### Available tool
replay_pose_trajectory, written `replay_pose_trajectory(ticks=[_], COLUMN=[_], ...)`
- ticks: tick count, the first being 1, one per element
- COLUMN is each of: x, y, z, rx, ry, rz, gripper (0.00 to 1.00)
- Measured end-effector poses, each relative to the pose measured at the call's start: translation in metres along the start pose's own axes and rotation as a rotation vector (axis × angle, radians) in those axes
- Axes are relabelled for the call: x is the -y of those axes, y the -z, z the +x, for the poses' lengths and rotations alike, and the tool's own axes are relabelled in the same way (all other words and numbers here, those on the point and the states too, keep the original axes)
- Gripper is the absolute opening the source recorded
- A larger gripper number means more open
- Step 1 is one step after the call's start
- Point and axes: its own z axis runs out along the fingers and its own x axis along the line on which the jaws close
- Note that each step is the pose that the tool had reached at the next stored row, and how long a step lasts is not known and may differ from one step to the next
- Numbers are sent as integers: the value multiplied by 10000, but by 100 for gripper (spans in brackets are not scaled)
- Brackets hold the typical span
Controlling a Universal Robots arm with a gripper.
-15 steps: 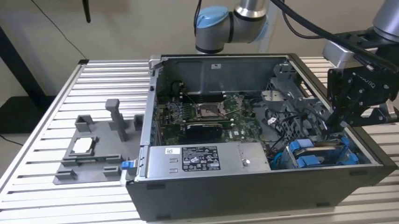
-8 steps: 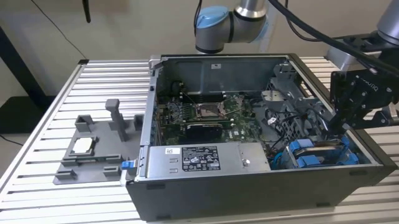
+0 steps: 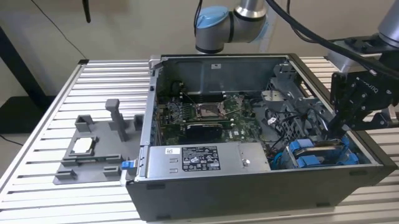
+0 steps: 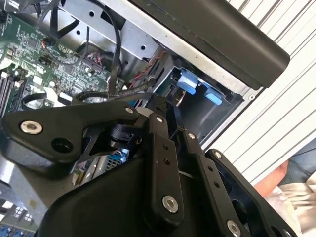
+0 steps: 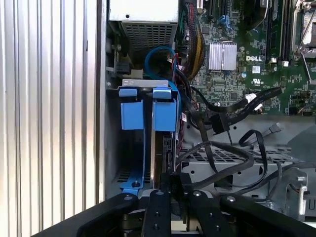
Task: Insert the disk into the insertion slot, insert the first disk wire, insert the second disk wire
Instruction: 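Insert the first disk wire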
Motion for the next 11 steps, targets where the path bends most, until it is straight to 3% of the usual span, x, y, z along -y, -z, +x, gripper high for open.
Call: replay_pose_trajectory(ticks=[3,7,11], x=[2,21,23], y=[-2,-23,-47], z=[0,15,21], rx=[25,29,30], ry=[0,-13,-111], rz=[1,-61,-229], gripper=[19,19,19])
